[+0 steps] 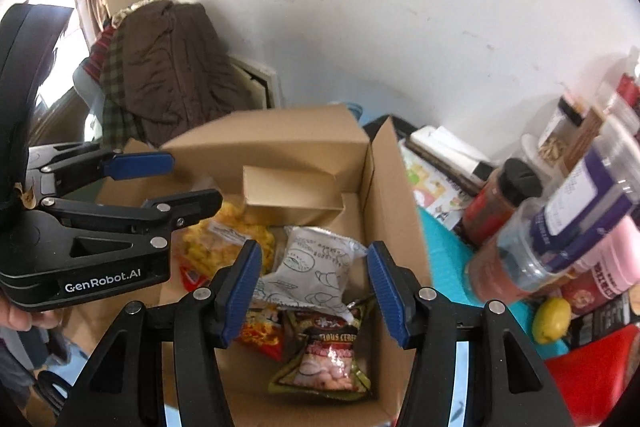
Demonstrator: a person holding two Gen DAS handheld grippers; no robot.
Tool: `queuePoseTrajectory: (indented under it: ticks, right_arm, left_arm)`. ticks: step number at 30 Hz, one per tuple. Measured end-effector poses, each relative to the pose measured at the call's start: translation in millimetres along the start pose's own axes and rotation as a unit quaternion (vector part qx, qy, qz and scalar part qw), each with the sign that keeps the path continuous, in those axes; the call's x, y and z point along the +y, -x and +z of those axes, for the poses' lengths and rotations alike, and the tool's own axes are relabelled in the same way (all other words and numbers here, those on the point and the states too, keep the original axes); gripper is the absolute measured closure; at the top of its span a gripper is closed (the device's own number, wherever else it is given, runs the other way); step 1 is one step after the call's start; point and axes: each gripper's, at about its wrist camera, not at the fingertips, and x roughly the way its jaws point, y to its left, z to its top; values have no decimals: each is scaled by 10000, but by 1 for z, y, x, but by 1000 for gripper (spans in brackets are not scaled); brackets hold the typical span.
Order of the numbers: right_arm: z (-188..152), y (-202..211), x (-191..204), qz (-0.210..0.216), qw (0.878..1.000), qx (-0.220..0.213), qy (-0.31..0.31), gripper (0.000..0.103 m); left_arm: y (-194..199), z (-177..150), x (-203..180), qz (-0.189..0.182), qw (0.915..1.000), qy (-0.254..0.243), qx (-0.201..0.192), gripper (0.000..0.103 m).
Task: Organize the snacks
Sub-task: 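Open the left tool to drop the gold box while the right tool drops the white packet, then lift both tools out of the box and back over the table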
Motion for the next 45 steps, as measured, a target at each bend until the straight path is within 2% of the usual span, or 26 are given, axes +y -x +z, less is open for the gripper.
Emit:
queuePoseTrajectory:
  ticks: [15,24,33,37,39,45]
  right_arm:
    - [-8,109,28,-177,9959,-878,152,48]
    - [-33,166,51,-279,9915,-1246,244,48]
    - [-75,203,65,-243,9893,-1421,215,48]
    - [-94,214,69,-216,9892,-1442,158,47]
    - [-106,218,73,-210,9888,-1468,144,43]
    - [-145,226,88,-194,9893,-1441,104,43]
  left_arm:
    - [116,-14,-18,-62,9956,-134,-930,46]
    - [178,-42,-33,-113,9900,-198,-1391,46]
    - [214,-84,-51,-197,9870,-324,-1559,46]
    - [223,-106,-58,-312,9866,-397,-1550,46]
    - [227,-119,-61,-380,9864,-413,-1543,46]
    - [232,-158,-71,-536,9873,-512,-1405,46]
